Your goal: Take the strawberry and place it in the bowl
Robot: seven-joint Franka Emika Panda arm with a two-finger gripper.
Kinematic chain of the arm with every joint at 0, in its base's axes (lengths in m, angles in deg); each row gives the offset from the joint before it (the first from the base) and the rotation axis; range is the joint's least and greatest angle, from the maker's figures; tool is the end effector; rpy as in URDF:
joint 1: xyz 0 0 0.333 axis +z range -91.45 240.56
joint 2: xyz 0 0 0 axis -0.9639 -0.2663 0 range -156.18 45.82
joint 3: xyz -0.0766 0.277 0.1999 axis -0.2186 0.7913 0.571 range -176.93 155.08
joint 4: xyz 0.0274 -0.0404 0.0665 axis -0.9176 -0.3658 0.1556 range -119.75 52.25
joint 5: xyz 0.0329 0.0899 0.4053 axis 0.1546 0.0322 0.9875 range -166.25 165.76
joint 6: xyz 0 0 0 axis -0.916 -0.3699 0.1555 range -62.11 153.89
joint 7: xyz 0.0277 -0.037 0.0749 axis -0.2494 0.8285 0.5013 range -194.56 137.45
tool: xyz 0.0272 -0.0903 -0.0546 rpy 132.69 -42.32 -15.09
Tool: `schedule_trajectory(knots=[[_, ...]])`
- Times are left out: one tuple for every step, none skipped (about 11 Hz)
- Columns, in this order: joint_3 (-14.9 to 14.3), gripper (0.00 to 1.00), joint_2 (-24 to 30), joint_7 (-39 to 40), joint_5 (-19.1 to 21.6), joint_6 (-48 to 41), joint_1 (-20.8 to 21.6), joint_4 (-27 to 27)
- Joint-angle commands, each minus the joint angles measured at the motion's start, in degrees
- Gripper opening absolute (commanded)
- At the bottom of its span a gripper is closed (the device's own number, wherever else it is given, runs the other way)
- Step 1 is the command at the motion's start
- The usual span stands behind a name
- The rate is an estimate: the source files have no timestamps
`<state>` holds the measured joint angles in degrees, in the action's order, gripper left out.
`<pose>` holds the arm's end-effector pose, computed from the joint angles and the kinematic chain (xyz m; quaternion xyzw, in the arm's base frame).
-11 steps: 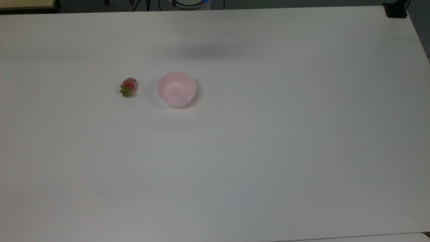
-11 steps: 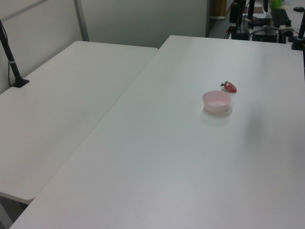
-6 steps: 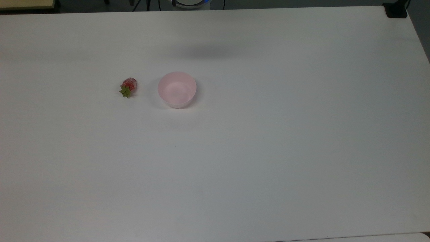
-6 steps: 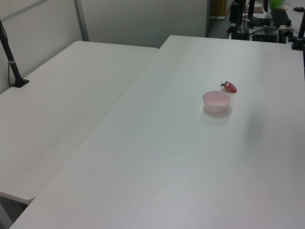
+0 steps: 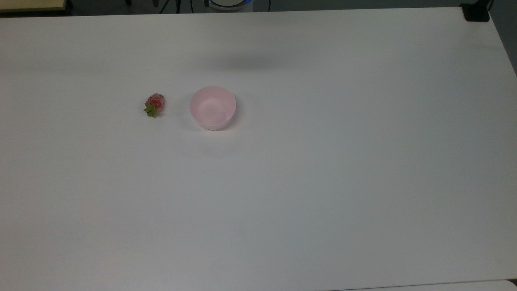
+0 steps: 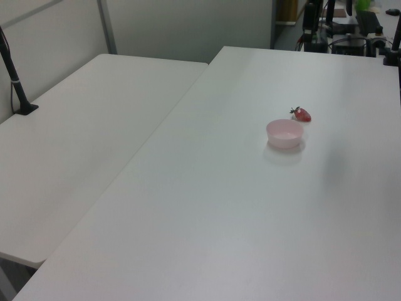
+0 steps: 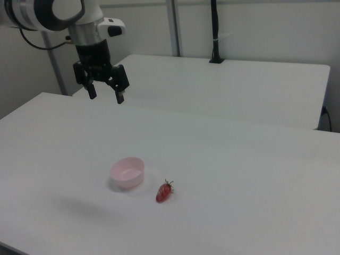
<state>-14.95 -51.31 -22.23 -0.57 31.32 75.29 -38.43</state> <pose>0.5581 -0.0341 0.6580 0.9995 0.0266 0.0139 0.0016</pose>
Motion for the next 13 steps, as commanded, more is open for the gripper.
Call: schedule_trajectory(knots=[[-2.65, 1.00, 0.62, 12.02, 0.59, -0.58, -0.56, -0.51], [-3.00, 1.00, 0.36, 12.13, -0.19, -0.32, -1.17, -1.38], [-3.18, 1.00, 0.09, 12.05, -1.16, -0.23, -2.39, -3.21], [-3.62, 1.00, 0.18, 11.52, -1.52, 1.51, -3.97, -5.84], [-5.71, 1.00, 0.18, 10.47, -1.43, 3.79, -4.51, -7.26], [-7.82, 1.00, 0.26, 11.07, -1.43, 4.59, -4.60, -8.84], [-10.02, 1.00, 0.09, 11.69, -1.34, 5.56, -4.60, -9.73], [-11.52, 1.00, 0.00, 12.82, -1.34, 8.18, -4.69, -11.83], [-12.93, 0.96, -0.35, 16.23, -1.34, 11.25, -5.04, -13.41], [-13.90, 0.89, -1.83, 18.87, -1.17, 12.33, -5.30, -13.86], [-13.99, 0.90, -3.32, 18.20, -0.65, 14.08, -5.56, -14.22], [-13.99, 0.98, -4.64, 15.15, 0.40, 17.31, -6.09, -15.70], [-13.99, 1.00, -5.18, 11.03, 1.11, 21.87, -6.01, -18.76]])
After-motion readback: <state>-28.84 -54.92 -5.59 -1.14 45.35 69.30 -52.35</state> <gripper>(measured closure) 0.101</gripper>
